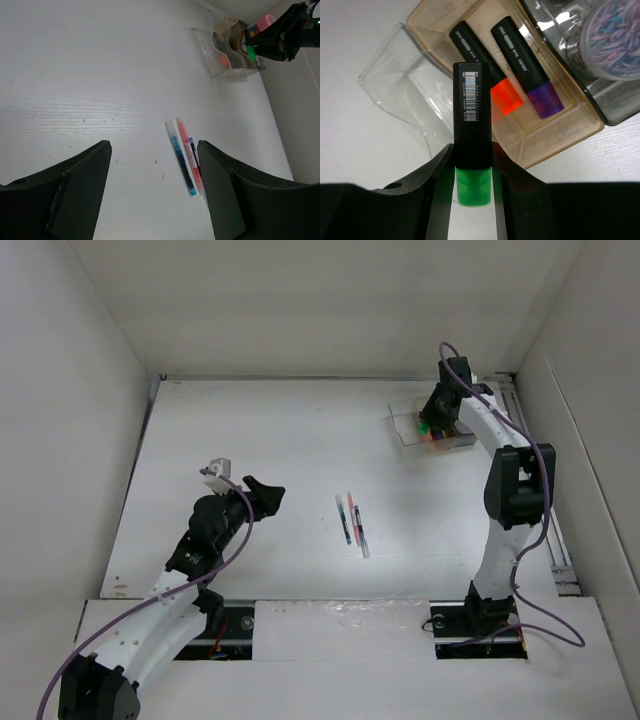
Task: Sort the stationery into containers
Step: Place the pen in the storage box.
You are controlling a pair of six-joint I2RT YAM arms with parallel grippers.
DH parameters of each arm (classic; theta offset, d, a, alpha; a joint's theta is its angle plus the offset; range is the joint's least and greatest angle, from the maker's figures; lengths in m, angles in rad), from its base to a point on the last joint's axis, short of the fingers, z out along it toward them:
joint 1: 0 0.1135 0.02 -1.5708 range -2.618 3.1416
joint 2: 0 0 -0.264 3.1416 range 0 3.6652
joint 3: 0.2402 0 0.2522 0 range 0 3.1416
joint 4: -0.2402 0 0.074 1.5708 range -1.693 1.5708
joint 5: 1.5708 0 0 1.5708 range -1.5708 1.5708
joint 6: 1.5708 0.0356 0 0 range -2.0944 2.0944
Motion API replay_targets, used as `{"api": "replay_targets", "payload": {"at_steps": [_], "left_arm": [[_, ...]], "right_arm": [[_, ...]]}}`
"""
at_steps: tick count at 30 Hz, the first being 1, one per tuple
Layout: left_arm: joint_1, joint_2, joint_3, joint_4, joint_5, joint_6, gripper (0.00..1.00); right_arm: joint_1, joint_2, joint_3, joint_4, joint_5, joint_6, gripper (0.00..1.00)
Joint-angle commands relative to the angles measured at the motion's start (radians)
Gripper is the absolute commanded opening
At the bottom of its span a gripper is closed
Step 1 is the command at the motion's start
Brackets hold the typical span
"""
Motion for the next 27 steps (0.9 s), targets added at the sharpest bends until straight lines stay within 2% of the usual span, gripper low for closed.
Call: {"api": "replay_targets", "payload": {"at_steps": [1,6,9,14,16,20,27], "left_arm": [[-0.003,-0.004,-0.009,0.056,0.016,0.004,0.66],[-0.003,0.007,-0.009,0.056,0.016,0.004,0.66],[-0.003,0.007,-0.009,0.066,0.016,0.004,0.66],[-0.003,0.016,-0.009,0.057,0.005,0.004,0.66],[-0.003,0.016,-0.009,0.057,-0.004,0.004,0.66],[-0.003,0.016,-0.009,0.057,-0.014,0.004,0.66],[-0.003,0.025,-0.009,0.066,-0.014,0.004,0.66]], "right_arm": [[-0.005,-0.018,0.081,-0.013,-0.114,-0.025,0.16],[-0.065,-0.027,0.024,0.0,-0.171,-0.015,0.19],[-0.077,-0.036,0.001,0.025,-0.171,-0.005,0.25],[-0.096,-0.036,0.001,0.017,-0.141,0.013,0.26],[-0.096,-0.036,0.001,0.026,-0.141,0.013,0.36],[-0.096,-0.036,0.038,0.0,-0.142,0.013,0.49],[-0.087,-0.079,-0.002,0.002,-0.102,0.031,0.51]]}}
